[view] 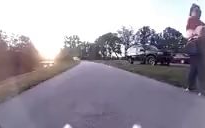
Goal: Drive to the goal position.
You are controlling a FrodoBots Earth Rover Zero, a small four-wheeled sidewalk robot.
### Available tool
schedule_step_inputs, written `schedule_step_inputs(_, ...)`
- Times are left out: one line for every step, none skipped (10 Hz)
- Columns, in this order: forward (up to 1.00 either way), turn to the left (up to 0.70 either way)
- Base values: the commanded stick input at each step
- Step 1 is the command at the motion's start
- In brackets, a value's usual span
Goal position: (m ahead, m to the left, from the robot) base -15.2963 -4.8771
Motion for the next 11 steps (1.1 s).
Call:
schedule_step_inputs(0.00, 0.00)
schedule_step_inputs(0.00, 0.00)
schedule_step_inputs(0.00, -0.83)
schedule_step_inputs(0.00, -1.00)
schedule_step_inputs(0.00, -1.00)
schedule_step_inputs(0.00, -1.00)
schedule_step_inputs(0.00, -1.00)
schedule_step_inputs(0.00, -1.00)
schedule_step_inputs(0.00, -1.00)
schedule_step_inputs(0.00, -1.00)
schedule_step_inputs(0.00, -1.00)
